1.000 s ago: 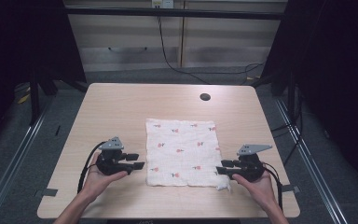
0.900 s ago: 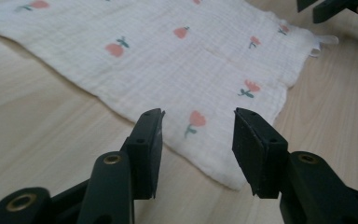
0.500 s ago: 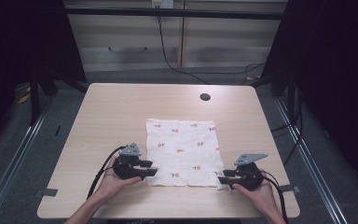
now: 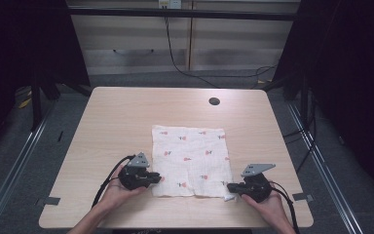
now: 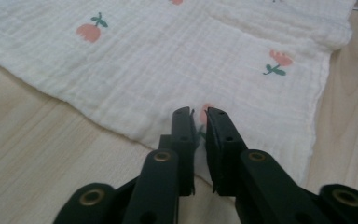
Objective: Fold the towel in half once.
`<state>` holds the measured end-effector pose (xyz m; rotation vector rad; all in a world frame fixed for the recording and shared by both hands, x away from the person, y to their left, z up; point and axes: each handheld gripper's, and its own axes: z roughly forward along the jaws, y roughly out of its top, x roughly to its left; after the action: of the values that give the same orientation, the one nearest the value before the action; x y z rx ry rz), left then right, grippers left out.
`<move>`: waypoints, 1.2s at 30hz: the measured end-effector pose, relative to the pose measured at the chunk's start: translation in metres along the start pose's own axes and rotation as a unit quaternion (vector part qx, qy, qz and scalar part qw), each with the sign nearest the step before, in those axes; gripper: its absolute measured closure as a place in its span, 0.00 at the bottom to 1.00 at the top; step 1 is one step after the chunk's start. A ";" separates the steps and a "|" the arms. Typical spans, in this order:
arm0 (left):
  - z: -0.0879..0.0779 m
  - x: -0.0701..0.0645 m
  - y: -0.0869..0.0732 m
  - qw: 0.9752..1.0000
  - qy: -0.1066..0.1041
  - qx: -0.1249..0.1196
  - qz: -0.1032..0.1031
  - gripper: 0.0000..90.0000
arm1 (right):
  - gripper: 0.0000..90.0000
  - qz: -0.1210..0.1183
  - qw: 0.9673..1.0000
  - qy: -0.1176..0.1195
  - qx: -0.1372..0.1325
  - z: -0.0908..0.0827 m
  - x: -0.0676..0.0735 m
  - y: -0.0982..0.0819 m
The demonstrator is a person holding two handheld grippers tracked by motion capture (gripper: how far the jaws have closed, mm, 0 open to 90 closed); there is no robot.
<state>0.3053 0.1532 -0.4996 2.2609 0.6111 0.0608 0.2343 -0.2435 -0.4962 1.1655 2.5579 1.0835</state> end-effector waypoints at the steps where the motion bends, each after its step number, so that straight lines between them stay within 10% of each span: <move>1: -0.001 0.001 -0.001 1.000 -0.001 -0.001 0.000 0.93 | 0.99 -0.001 1.000 0.000 -0.001 0.001 0.001 0.000; 13: -0.024 -0.004 -0.024 1.000 0.002 0.000 -0.016 0.97 | 0.99 -0.016 0.999 0.038 0.001 0.004 0.018 -0.001; 21: -0.037 -0.019 -0.038 1.000 -0.011 0.009 -0.004 0.97 | 0.99 -0.042 0.997 0.060 0.016 0.000 0.053 -0.010; 30: -0.044 -0.026 -0.046 0.999 -0.029 0.006 -0.014 0.96 | 0.95 -0.044 0.997 0.066 0.019 0.000 0.053 -0.010; 36: -0.048 -0.023 -0.027 0.999 -0.041 -0.030 -0.011 0.77 | 0.86 -0.036 0.997 0.071 -0.021 -0.006 0.043 0.007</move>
<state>0.2625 0.1916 -0.4819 2.1869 0.5821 -0.0237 0.2061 -0.2132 -0.4803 1.0135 2.6448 1.2385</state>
